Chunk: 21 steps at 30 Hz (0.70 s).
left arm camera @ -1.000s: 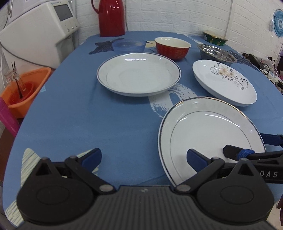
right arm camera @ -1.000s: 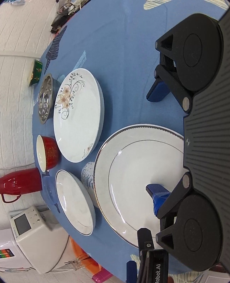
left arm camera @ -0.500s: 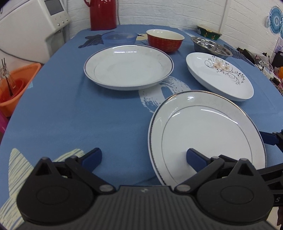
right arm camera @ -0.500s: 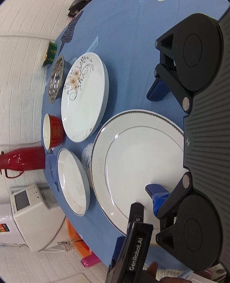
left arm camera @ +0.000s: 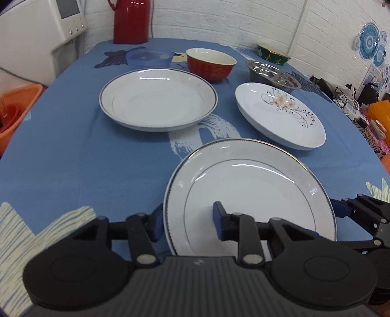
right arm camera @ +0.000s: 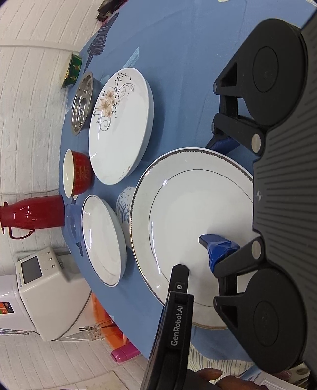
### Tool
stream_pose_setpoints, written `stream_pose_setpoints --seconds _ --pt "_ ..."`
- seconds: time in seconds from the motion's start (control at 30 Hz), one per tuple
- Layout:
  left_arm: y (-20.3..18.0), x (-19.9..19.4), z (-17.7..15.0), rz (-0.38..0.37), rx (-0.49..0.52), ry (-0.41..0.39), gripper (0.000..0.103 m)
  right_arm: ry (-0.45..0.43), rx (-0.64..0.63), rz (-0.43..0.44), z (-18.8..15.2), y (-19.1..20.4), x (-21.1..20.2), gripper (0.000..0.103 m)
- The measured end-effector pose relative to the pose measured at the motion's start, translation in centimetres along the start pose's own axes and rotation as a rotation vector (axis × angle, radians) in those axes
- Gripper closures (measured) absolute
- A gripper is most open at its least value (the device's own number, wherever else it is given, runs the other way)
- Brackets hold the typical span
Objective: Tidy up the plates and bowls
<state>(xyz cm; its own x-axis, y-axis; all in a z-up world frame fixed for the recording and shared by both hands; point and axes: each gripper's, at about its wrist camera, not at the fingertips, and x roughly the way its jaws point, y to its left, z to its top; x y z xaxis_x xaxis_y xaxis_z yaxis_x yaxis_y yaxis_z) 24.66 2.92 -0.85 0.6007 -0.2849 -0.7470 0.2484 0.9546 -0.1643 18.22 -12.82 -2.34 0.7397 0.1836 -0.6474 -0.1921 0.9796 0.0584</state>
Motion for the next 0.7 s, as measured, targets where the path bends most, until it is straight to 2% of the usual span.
stream_pose_setpoints --seconds 0.17,0.4,0.53,0.7 --pt "2.9 -2.5 -0.6 0.059 -0.047 -0.025 0.076 -0.044 -0.004 0.059 0.7 2.8 -0.3 0.047" --pt "8.3 -5.0 -1.0 0.217 -0.109 -0.077 0.076 -0.067 -0.04 0.192 2.4 8.2 2.5 0.045" --pt "10.4 -4.3 -0.3 0.226 -0.135 -0.08 0.076 -0.064 -0.072 0.199 3.2 10.0 4.0 0.045" --pt "10.6 -2.7 -0.8 0.237 -0.127 -0.081 0.075 -0.018 -0.076 0.176 2.6 10.1 4.9 0.043"
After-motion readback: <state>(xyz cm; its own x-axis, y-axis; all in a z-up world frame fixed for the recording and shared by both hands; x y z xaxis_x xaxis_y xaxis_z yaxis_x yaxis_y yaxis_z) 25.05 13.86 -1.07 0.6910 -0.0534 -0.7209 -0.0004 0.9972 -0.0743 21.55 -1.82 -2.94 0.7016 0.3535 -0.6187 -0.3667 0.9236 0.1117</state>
